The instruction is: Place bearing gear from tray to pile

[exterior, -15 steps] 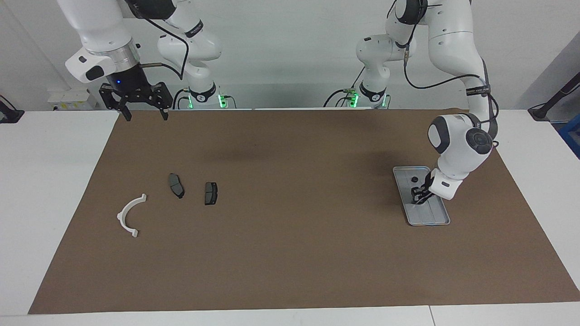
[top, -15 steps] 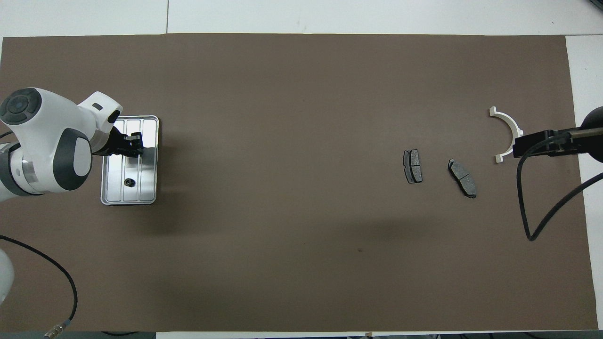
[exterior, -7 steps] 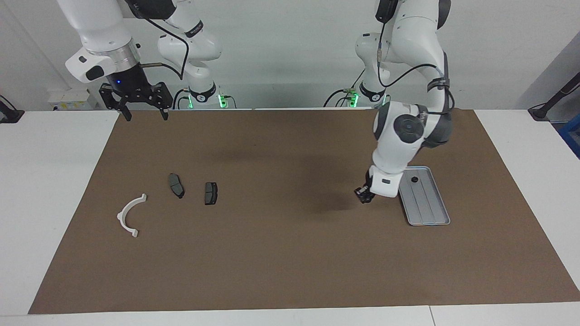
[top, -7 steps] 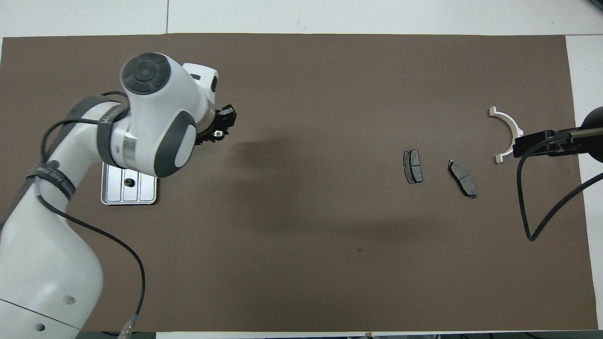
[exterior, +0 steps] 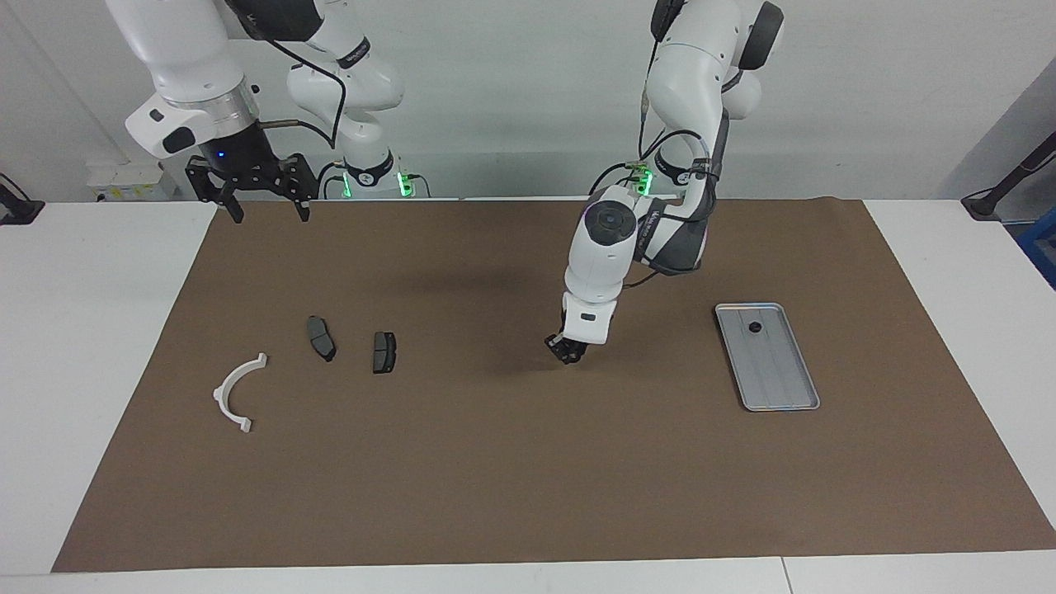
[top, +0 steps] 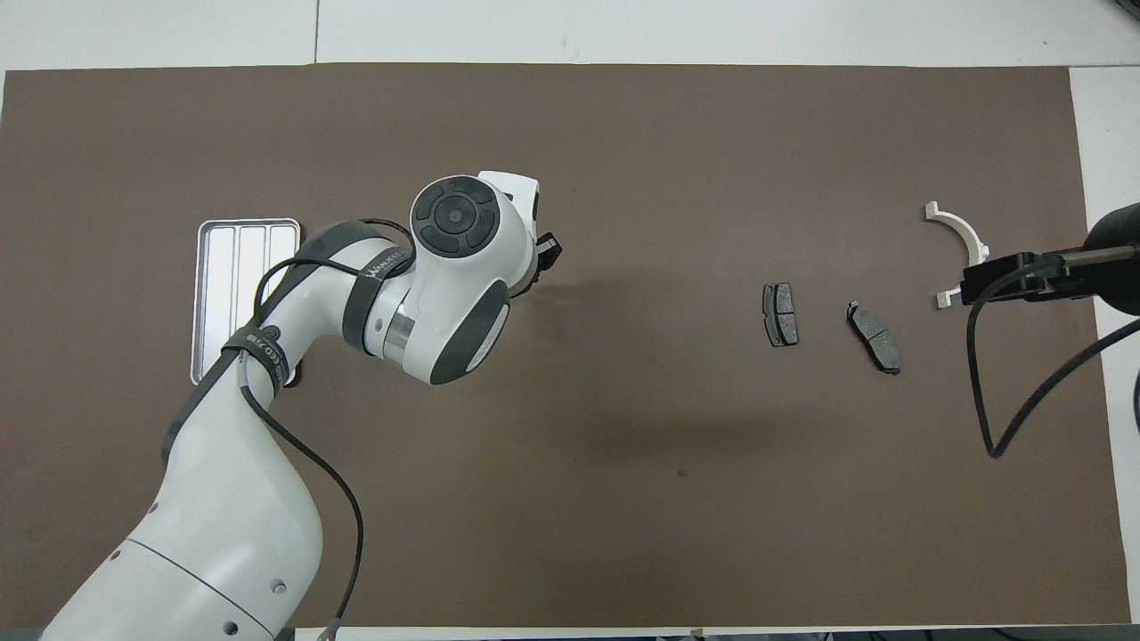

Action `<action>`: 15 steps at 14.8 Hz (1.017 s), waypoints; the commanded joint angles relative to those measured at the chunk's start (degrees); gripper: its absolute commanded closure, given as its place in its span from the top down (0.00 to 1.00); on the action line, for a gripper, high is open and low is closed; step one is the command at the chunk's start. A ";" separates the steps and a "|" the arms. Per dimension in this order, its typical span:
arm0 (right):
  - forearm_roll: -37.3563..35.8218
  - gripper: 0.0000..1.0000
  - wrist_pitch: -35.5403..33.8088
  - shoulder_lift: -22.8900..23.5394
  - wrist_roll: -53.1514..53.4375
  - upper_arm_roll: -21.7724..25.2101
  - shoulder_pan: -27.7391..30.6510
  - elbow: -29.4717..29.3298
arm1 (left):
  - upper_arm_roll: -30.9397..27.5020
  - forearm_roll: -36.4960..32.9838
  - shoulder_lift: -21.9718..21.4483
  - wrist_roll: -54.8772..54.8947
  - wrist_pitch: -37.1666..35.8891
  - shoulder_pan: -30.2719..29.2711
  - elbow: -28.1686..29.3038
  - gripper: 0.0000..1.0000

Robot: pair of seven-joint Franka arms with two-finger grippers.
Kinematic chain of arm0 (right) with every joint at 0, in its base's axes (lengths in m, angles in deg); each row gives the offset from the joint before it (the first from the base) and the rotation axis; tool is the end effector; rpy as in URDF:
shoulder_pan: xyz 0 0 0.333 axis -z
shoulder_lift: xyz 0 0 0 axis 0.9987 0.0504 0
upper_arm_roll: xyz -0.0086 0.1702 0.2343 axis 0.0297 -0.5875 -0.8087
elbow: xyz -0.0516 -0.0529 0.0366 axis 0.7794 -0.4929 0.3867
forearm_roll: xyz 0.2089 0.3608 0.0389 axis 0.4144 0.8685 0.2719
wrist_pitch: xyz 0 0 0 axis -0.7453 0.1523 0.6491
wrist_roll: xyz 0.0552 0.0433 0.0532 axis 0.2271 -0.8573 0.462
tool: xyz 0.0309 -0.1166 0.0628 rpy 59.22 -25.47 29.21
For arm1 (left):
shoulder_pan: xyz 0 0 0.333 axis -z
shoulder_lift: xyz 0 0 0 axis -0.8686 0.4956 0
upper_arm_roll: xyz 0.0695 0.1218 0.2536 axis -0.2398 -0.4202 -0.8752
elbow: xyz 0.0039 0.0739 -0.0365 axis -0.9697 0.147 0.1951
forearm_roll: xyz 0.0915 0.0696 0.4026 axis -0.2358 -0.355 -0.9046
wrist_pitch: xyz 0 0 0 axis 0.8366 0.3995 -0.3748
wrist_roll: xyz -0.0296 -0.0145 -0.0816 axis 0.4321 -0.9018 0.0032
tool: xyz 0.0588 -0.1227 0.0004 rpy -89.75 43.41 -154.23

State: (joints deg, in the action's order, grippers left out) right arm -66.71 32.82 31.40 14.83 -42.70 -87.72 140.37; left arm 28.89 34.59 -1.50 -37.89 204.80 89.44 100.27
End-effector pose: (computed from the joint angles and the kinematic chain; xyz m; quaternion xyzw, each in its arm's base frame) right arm 0.5581 0.0207 0.5627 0.9999 0.0117 -0.0037 0.0064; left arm 0.5733 -0.3858 0.2647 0.9674 0.2502 0.0052 0.0390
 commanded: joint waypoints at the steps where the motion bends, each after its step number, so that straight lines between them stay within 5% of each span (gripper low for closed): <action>1: 1.74 1.00 2.79 -1.17 0.87 -0.24 -0.18 4.02 | -1.07 0.64 -0.54 -0.20 2.48 1.00 3.75 0.05; 11: 1.83 1.00 15.00 0.93 17.82 -0.77 -9.66 11.94 | -1.07 0.72 -1.24 -1.60 4.24 1.79 6.75 0.24; 12: 1.83 1.00 16.41 1.46 19.66 -0.69 -10.37 12.29 | -1.07 0.72 -1.33 -1.60 4.25 1.79 6.75 0.44; 13: 1.83 1.00 17.64 2.25 21.51 -0.77 -11.25 12.47 | -1.16 0.72 -1.33 -1.60 3.20 1.79 6.32 0.92; 15: 1.83 1.00 19.31 3.57 24.50 -0.77 -13.09 12.73 | -1.33 0.55 -1.33 -1.52 -0.65 1.44 3.87 1.00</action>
State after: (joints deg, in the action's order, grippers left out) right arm -65.52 49.97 34.26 36.40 -43.55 -99.53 152.20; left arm 28.76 34.61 -1.27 -38.75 206.98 90.08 104.68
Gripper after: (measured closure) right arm 0.000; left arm 0.564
